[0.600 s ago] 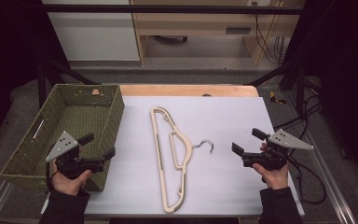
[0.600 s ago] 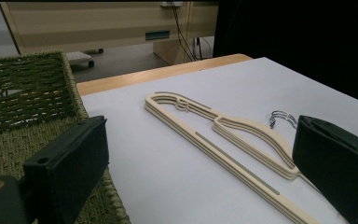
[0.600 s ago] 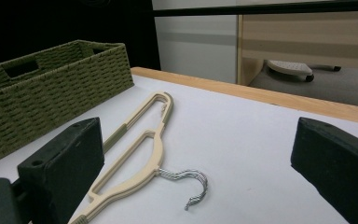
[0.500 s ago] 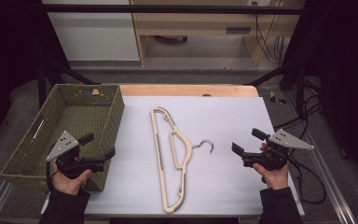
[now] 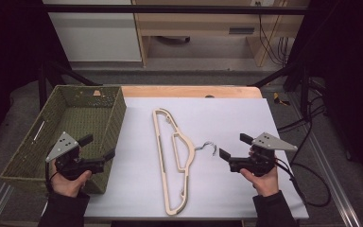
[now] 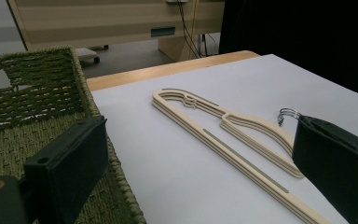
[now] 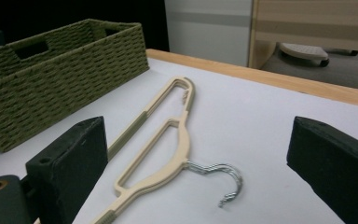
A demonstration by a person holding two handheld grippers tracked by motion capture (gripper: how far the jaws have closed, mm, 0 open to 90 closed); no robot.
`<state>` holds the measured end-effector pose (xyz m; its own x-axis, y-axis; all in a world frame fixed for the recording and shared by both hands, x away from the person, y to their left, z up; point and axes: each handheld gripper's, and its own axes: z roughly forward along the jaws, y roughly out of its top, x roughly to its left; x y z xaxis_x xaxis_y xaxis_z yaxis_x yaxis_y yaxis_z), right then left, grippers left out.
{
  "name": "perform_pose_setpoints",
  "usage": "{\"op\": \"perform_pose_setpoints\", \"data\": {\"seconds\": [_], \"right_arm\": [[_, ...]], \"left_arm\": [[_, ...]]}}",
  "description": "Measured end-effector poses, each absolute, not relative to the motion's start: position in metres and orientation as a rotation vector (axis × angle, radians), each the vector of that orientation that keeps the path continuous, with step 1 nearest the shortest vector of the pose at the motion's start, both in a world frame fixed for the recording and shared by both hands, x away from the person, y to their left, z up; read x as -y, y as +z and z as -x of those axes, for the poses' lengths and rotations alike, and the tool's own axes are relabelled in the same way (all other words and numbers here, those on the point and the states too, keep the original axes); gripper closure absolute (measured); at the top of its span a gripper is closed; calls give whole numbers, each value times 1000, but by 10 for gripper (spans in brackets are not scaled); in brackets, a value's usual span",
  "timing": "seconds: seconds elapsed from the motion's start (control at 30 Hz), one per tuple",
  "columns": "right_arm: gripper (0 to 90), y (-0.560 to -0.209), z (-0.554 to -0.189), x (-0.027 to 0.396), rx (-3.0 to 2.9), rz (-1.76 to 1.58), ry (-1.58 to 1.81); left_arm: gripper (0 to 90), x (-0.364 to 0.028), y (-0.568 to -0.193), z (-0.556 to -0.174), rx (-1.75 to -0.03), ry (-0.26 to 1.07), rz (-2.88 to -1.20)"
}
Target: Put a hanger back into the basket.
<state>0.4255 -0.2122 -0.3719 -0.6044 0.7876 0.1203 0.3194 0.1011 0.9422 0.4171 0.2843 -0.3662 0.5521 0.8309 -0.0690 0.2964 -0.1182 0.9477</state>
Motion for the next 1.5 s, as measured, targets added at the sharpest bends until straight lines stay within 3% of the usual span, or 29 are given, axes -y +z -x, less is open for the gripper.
{"op": "perform_pose_setpoints", "data": {"seconds": [0.63,1.0,1.5], "right_arm": [[108,-409,-428,134,-2245,-1096,1369],[222,-454,-433,105,-2404,-1173,1202],[413,-478,-432,93,-2465,-1242,1130]], "left_arm": [[38,-284,-366,-416,-956,616,-1682],[42,-283,-368,-417,-960,610,-1689],[45,-282,-370,-419,-963,603,-1698]]}}
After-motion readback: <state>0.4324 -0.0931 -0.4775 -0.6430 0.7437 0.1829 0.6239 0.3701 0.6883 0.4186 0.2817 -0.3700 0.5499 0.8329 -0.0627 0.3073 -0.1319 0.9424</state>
